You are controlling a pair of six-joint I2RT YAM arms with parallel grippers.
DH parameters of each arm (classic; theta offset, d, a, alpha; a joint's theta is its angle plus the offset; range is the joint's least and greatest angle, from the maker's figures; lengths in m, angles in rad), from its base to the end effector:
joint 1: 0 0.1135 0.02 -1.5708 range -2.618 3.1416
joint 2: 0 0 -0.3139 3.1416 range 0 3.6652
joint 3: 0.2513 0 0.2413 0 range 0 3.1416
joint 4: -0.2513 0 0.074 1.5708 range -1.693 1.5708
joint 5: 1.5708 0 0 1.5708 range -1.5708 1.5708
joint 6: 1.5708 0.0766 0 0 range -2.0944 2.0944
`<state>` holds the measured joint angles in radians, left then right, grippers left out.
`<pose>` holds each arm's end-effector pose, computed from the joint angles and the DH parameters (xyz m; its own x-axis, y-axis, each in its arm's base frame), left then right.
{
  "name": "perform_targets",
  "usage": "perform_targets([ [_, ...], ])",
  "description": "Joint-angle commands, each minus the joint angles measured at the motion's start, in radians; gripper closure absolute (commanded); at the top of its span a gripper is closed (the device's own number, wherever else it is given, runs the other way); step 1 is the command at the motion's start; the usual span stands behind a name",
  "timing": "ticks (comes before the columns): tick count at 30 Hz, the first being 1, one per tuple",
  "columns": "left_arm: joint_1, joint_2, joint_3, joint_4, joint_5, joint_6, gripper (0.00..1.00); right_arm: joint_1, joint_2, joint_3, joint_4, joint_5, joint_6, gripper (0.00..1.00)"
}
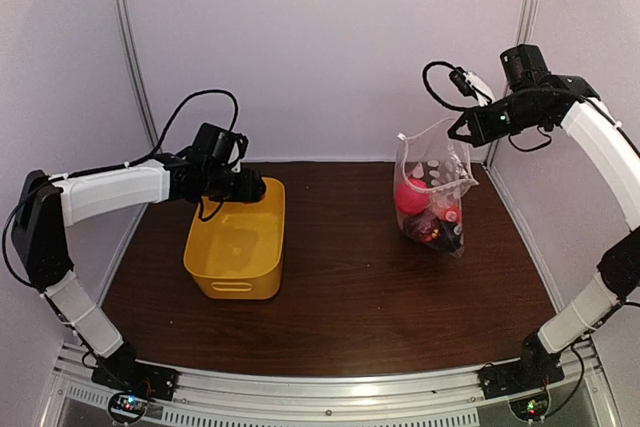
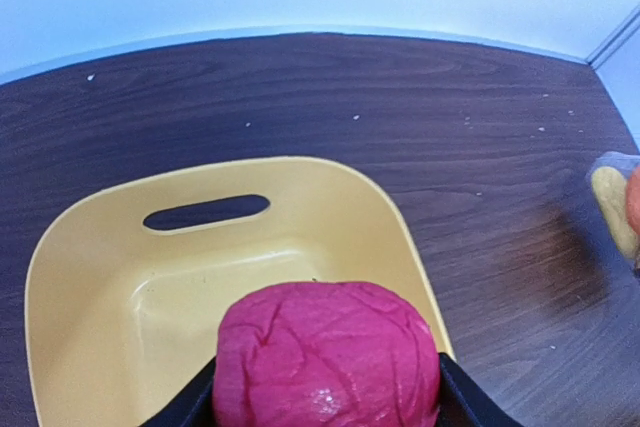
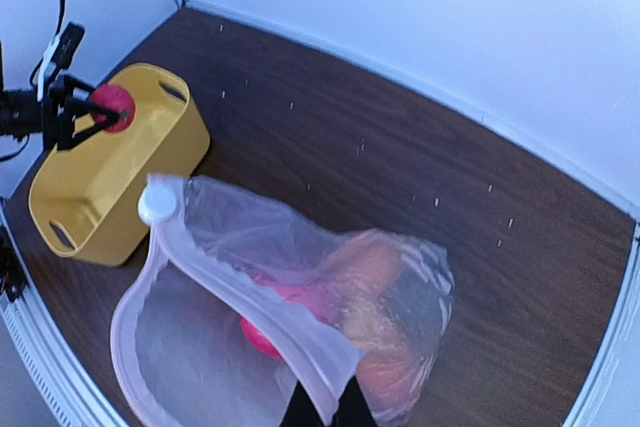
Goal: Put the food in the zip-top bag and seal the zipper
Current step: Pick up the fake fruit from the bin, then place the fake fruit in the zipper food storage bag.
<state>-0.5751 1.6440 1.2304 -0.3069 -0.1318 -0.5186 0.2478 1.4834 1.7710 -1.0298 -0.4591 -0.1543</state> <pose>0.3359 -0.2057 0.2886 -0.7070 -0.1273 -0.6956 0.1219 0.9470 -0.2972 0.2872 0.1077 0.4536 -0.5650 -0.2851 -0.7743 -0.6308 0.7541 0.1827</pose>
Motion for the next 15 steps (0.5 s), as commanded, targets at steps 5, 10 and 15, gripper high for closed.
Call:
perform_targets([
  [5, -0.159, -0.194, 0.038, 0.194, 0.224, 0.128, 0.46, 0.077, 0.111, 0.101, -0.154, -0.037, -0.087, 1.0],
  [10, -0.317, -0.176, 0.113, 0.348, 0.316, 0.122, 0.45, 0.104, 0.024, -0.002, 0.04, 0.04, -0.004, 1.0],
  [15, -0.403, -0.071, 0.229, 0.434, 0.376, 0.074, 0.44, 0.104, 0.02, -0.021, 0.042, 0.022, 0.005, 1.0],
])
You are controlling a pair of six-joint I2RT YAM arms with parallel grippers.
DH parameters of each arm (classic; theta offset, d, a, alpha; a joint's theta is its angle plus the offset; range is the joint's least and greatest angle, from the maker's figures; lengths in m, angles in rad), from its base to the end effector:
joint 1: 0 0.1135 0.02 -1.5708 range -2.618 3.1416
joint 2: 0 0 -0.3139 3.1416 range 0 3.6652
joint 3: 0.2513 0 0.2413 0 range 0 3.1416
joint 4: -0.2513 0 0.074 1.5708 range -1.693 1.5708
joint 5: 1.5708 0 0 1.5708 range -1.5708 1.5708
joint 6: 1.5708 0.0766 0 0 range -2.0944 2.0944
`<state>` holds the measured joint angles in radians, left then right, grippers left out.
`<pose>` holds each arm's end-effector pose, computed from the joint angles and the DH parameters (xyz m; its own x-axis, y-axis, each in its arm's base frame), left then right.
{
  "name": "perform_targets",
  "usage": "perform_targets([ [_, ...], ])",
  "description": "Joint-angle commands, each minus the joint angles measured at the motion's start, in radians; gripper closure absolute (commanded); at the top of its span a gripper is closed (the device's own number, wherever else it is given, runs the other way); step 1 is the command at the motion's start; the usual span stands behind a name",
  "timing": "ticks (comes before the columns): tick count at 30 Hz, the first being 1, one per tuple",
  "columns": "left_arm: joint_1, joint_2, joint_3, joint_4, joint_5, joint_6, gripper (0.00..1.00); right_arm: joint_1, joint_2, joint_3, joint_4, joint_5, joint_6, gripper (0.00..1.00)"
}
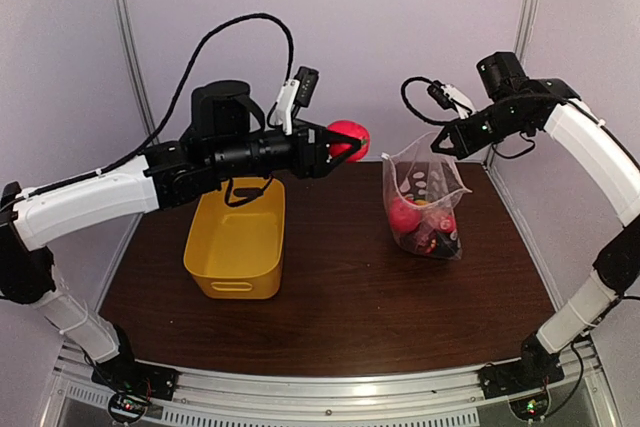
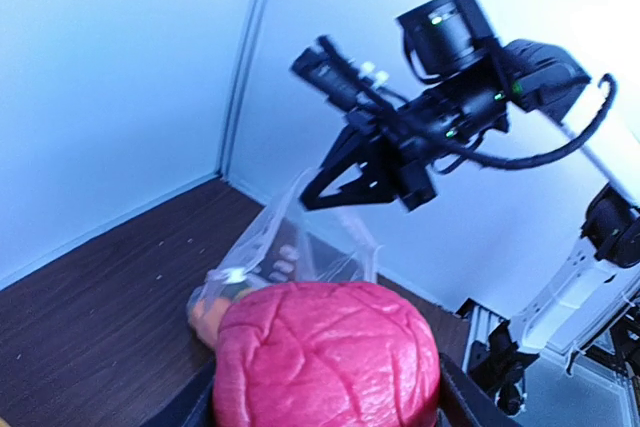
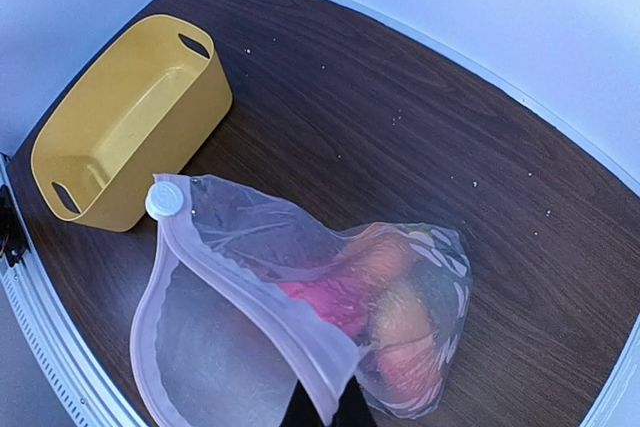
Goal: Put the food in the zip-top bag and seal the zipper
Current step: Place the fake fruit in the zipper food storage bag.
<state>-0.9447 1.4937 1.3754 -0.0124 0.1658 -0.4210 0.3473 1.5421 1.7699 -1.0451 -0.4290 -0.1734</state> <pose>0.2143 -0.3180 0.4390 -0.4355 -0.0856 -0.8961 0.7857 0.4496 -0.4248 0.2933 0.1400 0.4337 -0.5759 -0.3753 -0.7263 -0.6868 0.7040 0.1808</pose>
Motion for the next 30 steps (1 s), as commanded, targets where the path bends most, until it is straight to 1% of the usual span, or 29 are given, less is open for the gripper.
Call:
perform_targets([
  [1, -0.046, 0.105, 0.111, 0.142, 0.079, -0.029, 0.44, 0.004, -0.042, -0.024, 0.058, -0.01, 0.026, 1.0],
  [6, -0.093, 0.241, 0.206, 0.187, 0.097, -0.071, 0.43, 0.004, -0.064, -0.06, 0.06, -0.038, 0.033, 1.0],
  [10, -0.109, 0.347, 0.317, 0.149, 0.097, -0.102, 0.43, 0.004, -0.085, -0.083, 0.06, -0.089, 0.033, 1.0],
  [17, -0.124, 0.46, 0.461, 0.021, 0.045, -0.091, 0.42, 0.004, -0.103, -0.097, 0.074, -0.077, 0.045, 1.0],
  [20, -0.124, 0.515, 0.52, -0.062, 0.021, -0.105, 0.4, 0.004, -0.105, -0.101, 0.077, -0.1, 0.05, 1.0],
  [23, -0.124, 0.58, 0.611, -0.152, 0.017, -0.105, 0.39, 0.004, -0.103, -0.102, 0.078, -0.123, 0.046, 1.0],
  [27, -0.124, 0.632, 0.693, -0.238, -0.025, -0.12, 0.34, 0.005, -0.103, -0.1, 0.075, -0.149, 0.048, 1.0],
  [30, -0.124, 0.637, 0.709, -0.259, -0.07, -0.124, 0.31, 0.004, -0.114, -0.102, 0.076, -0.143, 0.046, 1.0],
])
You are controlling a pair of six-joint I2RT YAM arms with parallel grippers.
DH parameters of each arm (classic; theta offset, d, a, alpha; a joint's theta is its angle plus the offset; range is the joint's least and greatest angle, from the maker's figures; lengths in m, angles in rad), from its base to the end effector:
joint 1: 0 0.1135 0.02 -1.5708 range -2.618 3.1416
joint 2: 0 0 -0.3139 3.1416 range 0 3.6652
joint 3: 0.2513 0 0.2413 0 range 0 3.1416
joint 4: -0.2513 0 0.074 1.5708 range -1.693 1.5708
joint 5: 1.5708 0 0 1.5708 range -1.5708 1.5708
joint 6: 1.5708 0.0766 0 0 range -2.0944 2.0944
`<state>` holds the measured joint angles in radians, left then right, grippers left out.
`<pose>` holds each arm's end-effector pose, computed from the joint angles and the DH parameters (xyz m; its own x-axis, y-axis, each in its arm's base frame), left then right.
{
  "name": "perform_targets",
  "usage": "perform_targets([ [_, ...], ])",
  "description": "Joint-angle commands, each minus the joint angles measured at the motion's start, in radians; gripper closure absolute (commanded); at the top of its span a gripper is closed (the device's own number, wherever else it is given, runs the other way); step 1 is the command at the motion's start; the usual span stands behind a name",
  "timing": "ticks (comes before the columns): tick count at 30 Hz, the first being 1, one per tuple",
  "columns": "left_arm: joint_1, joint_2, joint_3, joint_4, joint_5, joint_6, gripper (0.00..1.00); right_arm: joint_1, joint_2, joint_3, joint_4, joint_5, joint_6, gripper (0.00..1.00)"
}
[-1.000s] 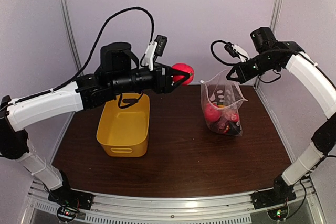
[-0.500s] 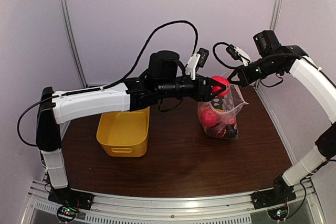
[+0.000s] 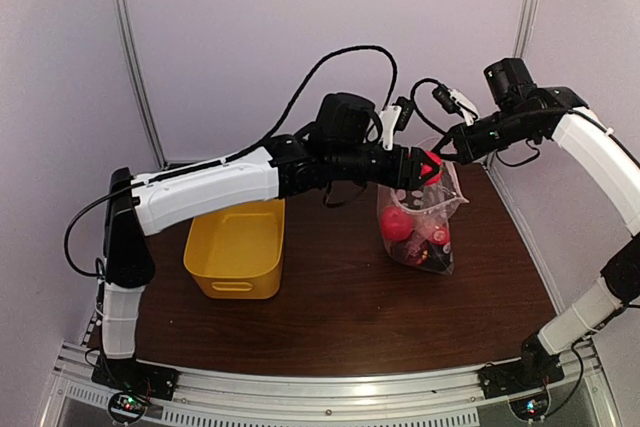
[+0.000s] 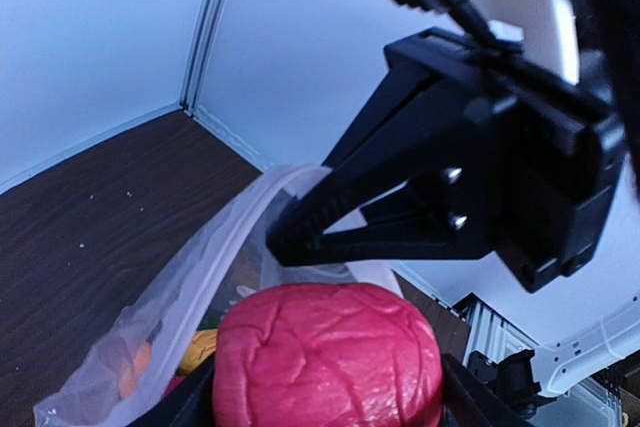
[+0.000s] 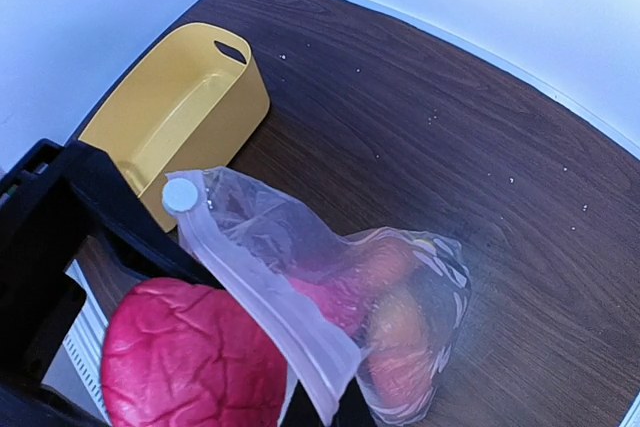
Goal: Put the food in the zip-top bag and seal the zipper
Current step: Place the fake fruit in the zipper food storage bag.
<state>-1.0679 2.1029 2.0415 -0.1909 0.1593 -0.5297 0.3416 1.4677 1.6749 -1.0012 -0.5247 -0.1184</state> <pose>0.2598 -0.4975 0.3922 -0.5783 0.0163 -0.8156 0.7496 0.4050 -0.5235 0.2721 0.1375 0.4325 -0.5939 -0.3197 -0.7383 -0.6958 0.6647 0.2720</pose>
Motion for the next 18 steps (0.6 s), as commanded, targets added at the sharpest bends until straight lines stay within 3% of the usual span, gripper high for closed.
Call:
perform_targets([
  [1, -0.001, 0.029, 0.048, -0.086, -0.075, -0.015, 0.3, 0.01, -0.043, -0.009, 0.031, -0.044, -0.009, 1.0],
  [11, 0.0, 0.032, 0.084, -0.099, -0.056, 0.004, 0.19, 0.01, -0.06, -0.024, 0.035, -0.043, -0.013, 1.0],
  [12, -0.001, 0.025, 0.092, -0.099, -0.043, 0.02, 0.1, 0.009, -0.06, -0.024, 0.034, -0.041, -0.016, 1.0],
  [13, -0.001, 0.005, 0.095, -0.097, -0.025, 0.038, 0.03, 0.01, -0.06, -0.024, 0.032, -0.041, -0.019, 1.0],
  [18, -0.002, -0.206, -0.035, -0.064, -0.016, 0.243, 0.02, 0.01, -0.074, -0.028, 0.005, -0.065, -0.078, 1.0],
])
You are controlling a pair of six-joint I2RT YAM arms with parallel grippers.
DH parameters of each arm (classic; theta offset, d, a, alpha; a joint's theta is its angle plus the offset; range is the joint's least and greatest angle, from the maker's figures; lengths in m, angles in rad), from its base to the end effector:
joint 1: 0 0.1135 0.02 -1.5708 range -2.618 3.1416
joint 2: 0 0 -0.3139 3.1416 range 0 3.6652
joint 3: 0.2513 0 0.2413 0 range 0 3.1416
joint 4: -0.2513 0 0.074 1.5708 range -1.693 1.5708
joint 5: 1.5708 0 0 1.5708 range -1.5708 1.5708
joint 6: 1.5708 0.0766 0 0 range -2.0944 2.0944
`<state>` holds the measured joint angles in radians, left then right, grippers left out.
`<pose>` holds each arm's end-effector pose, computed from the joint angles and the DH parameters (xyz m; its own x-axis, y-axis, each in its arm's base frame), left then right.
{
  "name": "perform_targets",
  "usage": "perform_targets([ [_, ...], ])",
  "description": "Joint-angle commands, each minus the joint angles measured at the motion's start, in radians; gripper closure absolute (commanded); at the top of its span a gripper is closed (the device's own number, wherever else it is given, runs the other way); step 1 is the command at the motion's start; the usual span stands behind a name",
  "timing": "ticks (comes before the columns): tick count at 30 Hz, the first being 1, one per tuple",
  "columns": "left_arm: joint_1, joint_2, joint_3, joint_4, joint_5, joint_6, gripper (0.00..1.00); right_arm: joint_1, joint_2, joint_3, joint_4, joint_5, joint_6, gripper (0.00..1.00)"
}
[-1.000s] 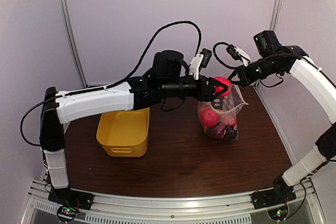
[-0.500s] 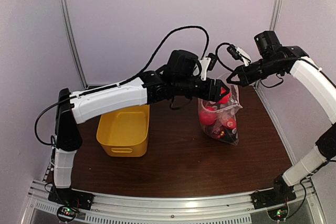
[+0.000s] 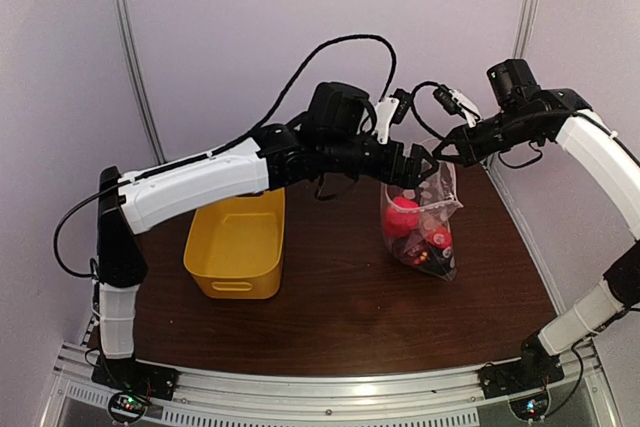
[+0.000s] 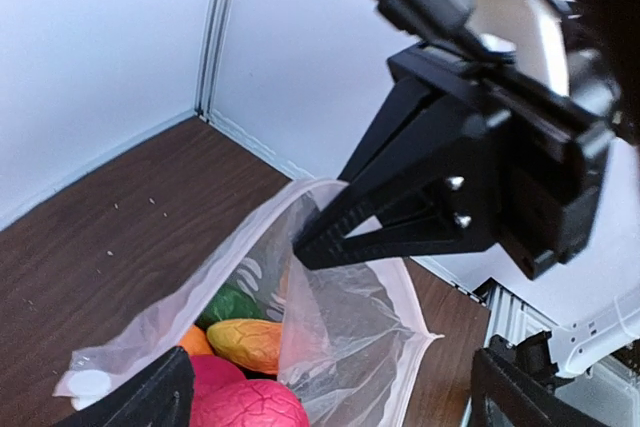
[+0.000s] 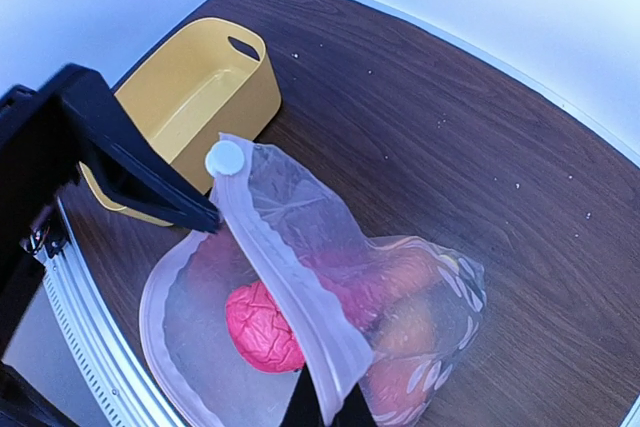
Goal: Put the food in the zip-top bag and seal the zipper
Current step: Place the fake fruit in the zipper food storage bag, then pass from the right arm to the left
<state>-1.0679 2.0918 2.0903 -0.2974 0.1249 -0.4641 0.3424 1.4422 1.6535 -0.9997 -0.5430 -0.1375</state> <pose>0.2584 -0.4895 0.4012 -0.5417 0.0634 -0.8382 0.7652 0.4498 -0.4606 0.2637 0.1360 0.4335 -0.5753 -0.3296 -0.7486 -0.7162 0.6451 0.2664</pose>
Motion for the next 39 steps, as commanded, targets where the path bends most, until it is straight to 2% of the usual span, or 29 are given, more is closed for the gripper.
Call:
perform_targets([
  [1, -0.003, -0.256, -0.153, 0.055, -0.008, 0.234, 0.02, 0.009, -0.056, -0.011, 0.0, -0.056, -0.071, 1.0],
  [4, -0.002, -0.432, -0.409, 0.117, -0.094, 0.415, 0.02, 0.009, -0.079, -0.022, -0.022, -0.103, -0.108, 1.0],
  [7, -0.001, -0.575, -0.644, 0.156, -0.075, 0.561, 0.02, 0.012, -0.09, -0.017, -0.076, -0.166, -0.157, 1.0],
  [10, 0.0, -0.661, -0.813, 0.186, -0.001, 0.615, 0.07, 0.02, -0.098, -0.019, -0.124, -0.204, -0.211, 1.0],
  [14, -0.002, -0.695, -0.971, 0.357, 0.102, 0.583, 0.17, 0.055, -0.083, -0.039, -0.171, -0.215, -0.252, 0.99],
  [16, -0.004, -0.673, -0.999, 0.429, 0.151, 0.552, 0.21, 0.075, -0.073, -0.054, -0.167, -0.211, -0.244, 1.0],
  [21, -0.005, -0.592, -1.01, 0.545, 0.118, 0.557, 0.26, 0.116, -0.054, -0.049, -0.166, -0.196, -0.239, 1.0],
  [26, -0.005, -0.522, -0.971, 0.557, 0.144, 0.581, 0.34, 0.128, -0.038, -0.047, -0.166, -0.172, -0.236, 0.99],
  [35, -0.006, -0.469, -0.966, 0.673, 0.141, 0.588, 0.47, 0.145, -0.021, -0.039, -0.169, -0.152, -0.232, 0.99],
  [39, -0.005, -0.45, -0.963, 0.706, 0.1, 0.624, 0.59, 0.15, -0.013, -0.038, -0.171, -0.151, -0.228, 0.99],
])
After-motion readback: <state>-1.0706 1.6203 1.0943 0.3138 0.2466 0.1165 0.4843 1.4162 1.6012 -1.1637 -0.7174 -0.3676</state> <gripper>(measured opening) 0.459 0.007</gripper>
